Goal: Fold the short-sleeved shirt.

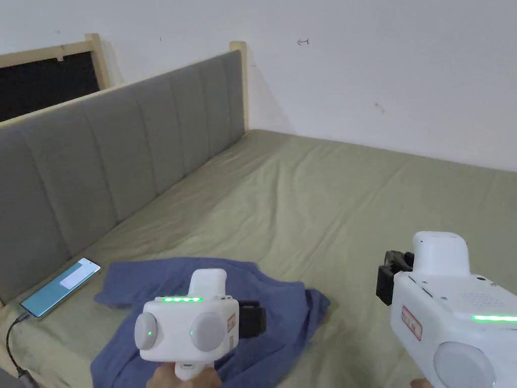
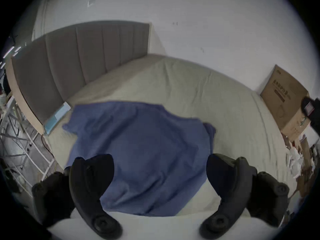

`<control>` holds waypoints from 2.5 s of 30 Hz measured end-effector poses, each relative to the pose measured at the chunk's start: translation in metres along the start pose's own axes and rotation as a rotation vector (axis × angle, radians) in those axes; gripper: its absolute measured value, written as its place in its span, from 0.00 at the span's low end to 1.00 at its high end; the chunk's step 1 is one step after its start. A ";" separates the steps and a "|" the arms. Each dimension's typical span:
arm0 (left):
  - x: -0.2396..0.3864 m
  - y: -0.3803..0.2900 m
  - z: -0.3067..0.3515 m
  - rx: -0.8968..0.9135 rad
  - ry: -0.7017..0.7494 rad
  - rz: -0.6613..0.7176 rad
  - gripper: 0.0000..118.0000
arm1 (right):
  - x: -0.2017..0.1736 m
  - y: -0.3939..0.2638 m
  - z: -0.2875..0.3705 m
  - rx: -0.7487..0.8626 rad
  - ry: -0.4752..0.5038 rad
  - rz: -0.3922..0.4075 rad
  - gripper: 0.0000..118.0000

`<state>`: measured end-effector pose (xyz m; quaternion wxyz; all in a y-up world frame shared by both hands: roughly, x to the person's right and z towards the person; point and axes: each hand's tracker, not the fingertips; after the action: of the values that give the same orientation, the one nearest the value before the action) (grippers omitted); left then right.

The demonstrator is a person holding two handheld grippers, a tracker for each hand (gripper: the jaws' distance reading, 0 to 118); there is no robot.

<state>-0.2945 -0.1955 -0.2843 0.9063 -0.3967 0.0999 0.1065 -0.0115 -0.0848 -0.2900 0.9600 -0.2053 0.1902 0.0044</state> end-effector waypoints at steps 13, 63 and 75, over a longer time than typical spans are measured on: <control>-0.005 -0.011 -0.071 -0.241 0.031 -0.050 0.06 | 0.018 -0.026 -0.046 -0.113 -0.009 -0.050 0.00; 0.485 -0.142 -0.020 -0.465 -0.599 -0.590 0.07 | 0.301 -0.091 0.220 -0.042 -0.729 -0.431 0.00; 0.413 -0.044 0.021 -0.274 -0.674 -0.514 0.50 | 0.278 -0.098 0.171 -0.120 -0.582 -0.438 0.00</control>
<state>0.1151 -0.1625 -0.3496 0.8243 -0.4684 -0.3178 0.0133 0.3172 -0.1262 -0.2091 0.9383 -0.2874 -0.1400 -0.1316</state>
